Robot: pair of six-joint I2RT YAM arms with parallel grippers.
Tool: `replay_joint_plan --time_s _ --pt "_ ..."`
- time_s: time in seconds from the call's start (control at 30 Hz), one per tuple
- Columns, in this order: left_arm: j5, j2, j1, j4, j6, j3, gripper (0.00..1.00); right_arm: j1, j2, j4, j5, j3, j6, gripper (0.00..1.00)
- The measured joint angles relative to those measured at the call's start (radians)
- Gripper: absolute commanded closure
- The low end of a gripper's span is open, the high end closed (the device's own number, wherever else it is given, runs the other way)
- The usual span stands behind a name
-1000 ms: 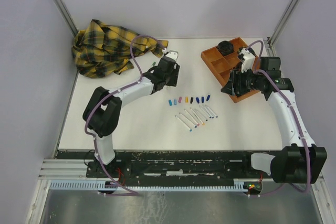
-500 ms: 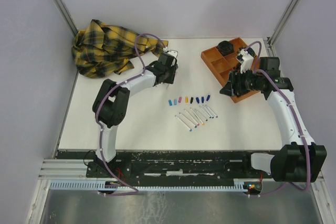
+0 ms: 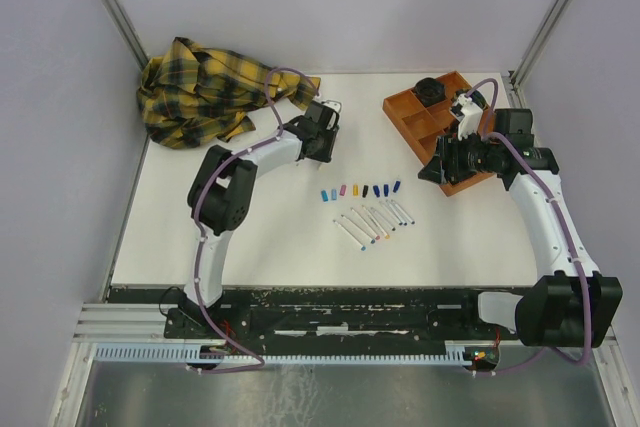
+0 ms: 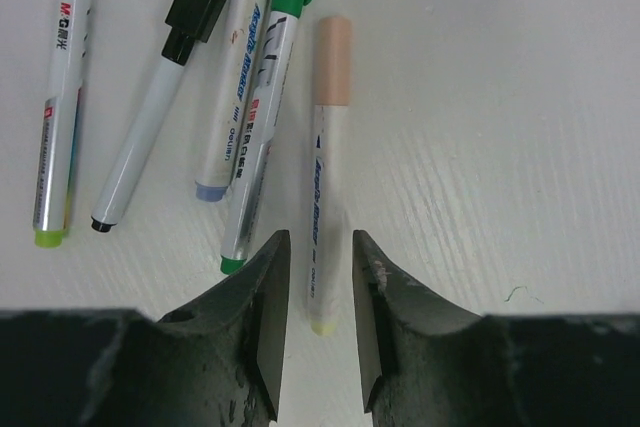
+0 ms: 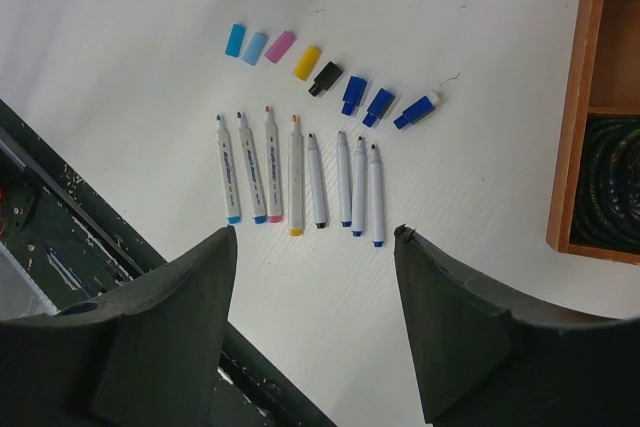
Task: Open the pen caps
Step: Pick up the pen from the center of the board.
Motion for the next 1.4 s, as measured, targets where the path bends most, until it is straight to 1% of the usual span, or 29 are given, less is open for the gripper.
replay_joint_plan --time_s 0.3,0.8,0.93,1.07,1.23,1.27,1.4 --pt "0.006 0.027 0.006 -0.003 0.000 0.016 0.65 0.000 0.000 0.000 -0.001 0.000 0.000 0.28" --pt "0.006 0.034 0.006 -0.006 0.007 0.023 0.76 0.000 0.000 0.000 -0.011 0.000 0.000 0.28" --pt "0.018 0.034 0.006 -0.006 0.009 0.023 0.74 0.000 0.000 0.000 -0.015 0.000 0.000 0.28" --pt "0.029 0.034 0.006 -0.006 0.011 0.023 0.68 0.000 0.000 0.000 -0.018 0.000 0.000 0.28" --pt "0.030 0.034 0.006 -0.005 0.017 0.023 0.68 0.000 0.000 0.000 -0.018 0.000 0.000 0.28" --pt "0.030 0.034 0.006 -0.005 0.018 0.023 0.69 0.000 0.000 0.000 -0.019 0.000 0.000 0.28" --pt "0.030 0.034 0.006 -0.006 0.019 0.023 0.82 0.000 0.000 0.000 -0.018 0.000 0.000 0.28"
